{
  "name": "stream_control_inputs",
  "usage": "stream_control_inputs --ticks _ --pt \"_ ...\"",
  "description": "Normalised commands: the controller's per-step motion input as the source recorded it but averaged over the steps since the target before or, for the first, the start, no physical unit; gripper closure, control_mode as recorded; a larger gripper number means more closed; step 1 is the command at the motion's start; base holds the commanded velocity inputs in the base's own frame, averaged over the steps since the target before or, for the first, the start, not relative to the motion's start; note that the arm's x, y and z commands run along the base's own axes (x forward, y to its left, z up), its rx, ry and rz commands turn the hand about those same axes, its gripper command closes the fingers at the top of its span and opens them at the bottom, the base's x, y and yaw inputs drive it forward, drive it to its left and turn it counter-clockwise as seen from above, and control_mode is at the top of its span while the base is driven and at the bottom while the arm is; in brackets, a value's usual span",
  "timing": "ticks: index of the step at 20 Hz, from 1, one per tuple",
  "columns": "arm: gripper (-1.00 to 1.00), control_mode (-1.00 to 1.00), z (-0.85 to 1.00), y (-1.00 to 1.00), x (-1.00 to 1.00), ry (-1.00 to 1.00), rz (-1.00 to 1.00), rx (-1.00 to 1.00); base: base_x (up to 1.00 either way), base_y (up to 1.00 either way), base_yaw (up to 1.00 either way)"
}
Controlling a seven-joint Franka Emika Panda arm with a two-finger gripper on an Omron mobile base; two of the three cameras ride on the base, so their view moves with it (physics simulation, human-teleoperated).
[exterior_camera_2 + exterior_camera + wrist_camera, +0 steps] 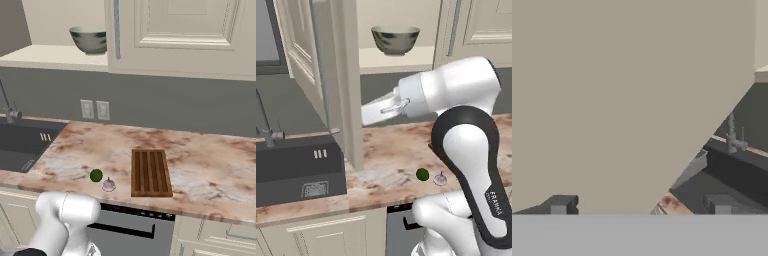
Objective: Open the cabinet. Place the bowl and condiment on the counter. Then place the lime and garlic on the cutting board.
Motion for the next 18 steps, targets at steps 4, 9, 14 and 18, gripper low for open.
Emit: stream_control_inputs --ticks 4,9,14,18 --pt "-1.0 -1.0 0.0 1.0 0.0 -0.17 -0.15 -0.32 0.0 0.0 0.0" --pt "-1.0 -1.0 0.0 0.94 0.0 -0.16 -0.24 -0.28 0.0 0.0 0.0" --pt "-1.0 -1.0 0.0 0.2 0.0 -0.26 -0.26 -0.19 0.0 0.0 0.0" --pt "-1.0 -1.0 0.12 -0.96 -0.07 -0.16 -0.16 -0.01 0.0 0.0 0.0"
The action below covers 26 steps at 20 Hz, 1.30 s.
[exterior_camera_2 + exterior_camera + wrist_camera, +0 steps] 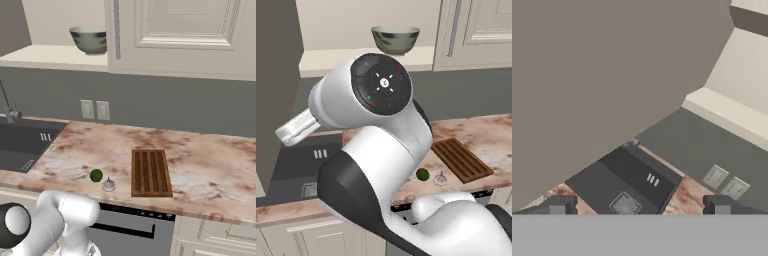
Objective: Open the cabinet. Place the bowl and condiment on the counter. Then place the lime and garlic on the cutting board.
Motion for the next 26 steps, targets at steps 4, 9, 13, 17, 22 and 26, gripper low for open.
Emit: stream_control_inputs --ticks 4,9,13,17,22,26 --pt "-1.0 -1.0 0.01 -1.0 -0.14 -0.01 -0.07 0.0 0.0 0.0 0.0" --pt "-1.0 -1.0 0.0 -1.0 0.0 0.0 -0.01 0.0 0.0 0.0 0.0" --pt "-1.0 -1.0 0.01 -1.0 0.13 0.0 0.0 0.0 0.0 0.0 0.0" --pt "-1.0 -1.0 0.0 -1.0 0.71 0.0 0.0 0.0 0.0 0.0 0.0" --pt "-1.0 -1.0 0.0 -1.0 1.0 0.0 -0.06 0.0 0.0 0.0 0.0" --pt "-1.0 -1.0 0.07 -1.0 0.92 -0.02 -0.08 0.0 0.0 0.0 0.0"
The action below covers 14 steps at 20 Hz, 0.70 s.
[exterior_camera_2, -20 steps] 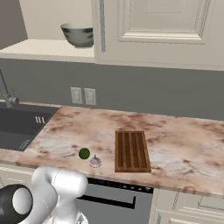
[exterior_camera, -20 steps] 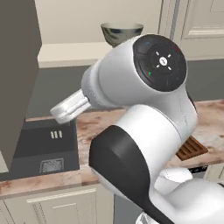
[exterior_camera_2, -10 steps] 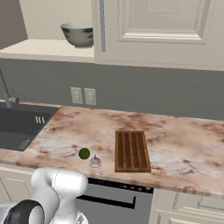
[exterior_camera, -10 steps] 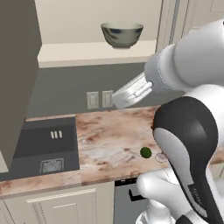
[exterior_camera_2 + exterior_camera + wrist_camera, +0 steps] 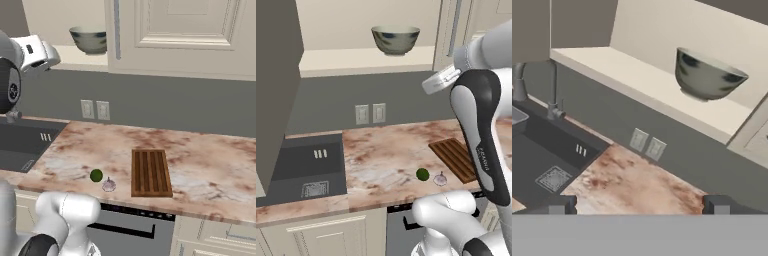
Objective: Open the cabinet. Place the bowl and condiment on the counter. Then place the lime and garlic on the cutting board.
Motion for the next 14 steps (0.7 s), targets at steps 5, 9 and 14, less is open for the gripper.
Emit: stream_control_inputs --ticks 5,9,14 --pt "-1.0 -1.0 0.15 -1.0 0.66 -0.12 -0.08 0.0 0.0 0.0 0.0" --pt "-1.0 -1.0 0.21 -1.0 0.53 -0.09 -0.13 0.0 0.0 0.0 0.0" --pt "-1.0 -1.0 0.04 -0.49 0.74 -0.1 -0.23 0.0 0.0 0.0 0.0"
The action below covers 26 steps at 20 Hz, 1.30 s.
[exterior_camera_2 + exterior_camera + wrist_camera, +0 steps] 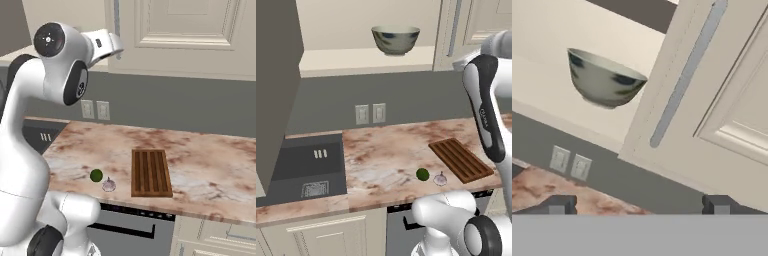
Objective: Open the cabinet. Place the bowl and condiment on the counter. Then place the lime and garlic on the cutting board.
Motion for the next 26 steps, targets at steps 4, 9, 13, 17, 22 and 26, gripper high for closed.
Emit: stream_control_inputs --ticks 4,9,13,17,22,26 --pt "-1.0 -1.0 0.05 -0.02 0.76 -0.12 -0.33 0.01 0.0 0.0 0.0" --pt "-1.0 -1.0 0.13 -0.16 0.65 -0.11 -0.28 0.06 0.0 0.0 0.0" --pt "-1.0 -1.0 0.03 -0.12 0.66 -0.11 -0.11 0.13 0.0 0.0 0.0" --pt "-1.0 -1.0 0.08 -0.01 0.47 -0.09 -0.03 0.14 0.0 0.0 0.0" --pt "-1.0 -1.0 0.2 -0.03 0.31 -0.03 0.0 0.16 0.0 0.0 0.0" --pt "-1.0 -1.0 0.15 -0.07 0.32 0.0 0.0 0.16 0.0 0.0 0.0"
